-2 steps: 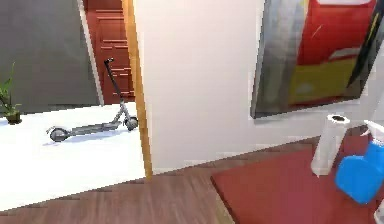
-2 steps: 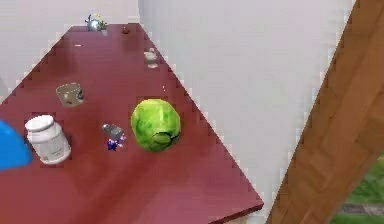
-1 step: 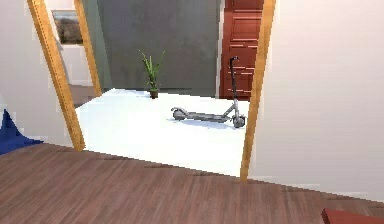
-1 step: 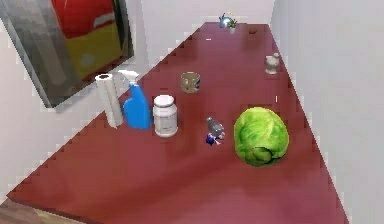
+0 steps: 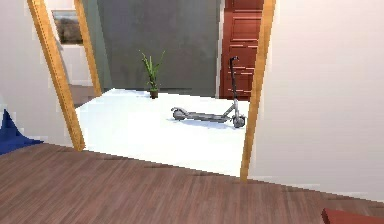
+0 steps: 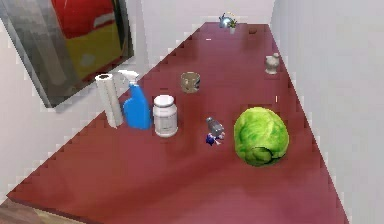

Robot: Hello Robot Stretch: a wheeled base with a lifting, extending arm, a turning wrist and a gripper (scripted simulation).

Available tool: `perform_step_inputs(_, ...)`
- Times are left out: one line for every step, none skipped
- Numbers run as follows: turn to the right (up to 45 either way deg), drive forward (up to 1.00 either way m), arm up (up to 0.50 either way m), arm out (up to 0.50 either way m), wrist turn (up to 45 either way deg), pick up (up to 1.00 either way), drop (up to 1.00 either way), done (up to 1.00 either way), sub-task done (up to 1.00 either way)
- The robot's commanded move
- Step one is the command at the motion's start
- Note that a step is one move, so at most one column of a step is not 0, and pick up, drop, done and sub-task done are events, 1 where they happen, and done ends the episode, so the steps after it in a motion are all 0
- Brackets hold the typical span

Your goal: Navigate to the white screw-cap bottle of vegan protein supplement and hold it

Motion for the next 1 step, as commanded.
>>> perform_step_inputs(0.0, 0.0, 0.38, 0.0, 0.0, 0.0, 0.0, 0.0, 0.0)
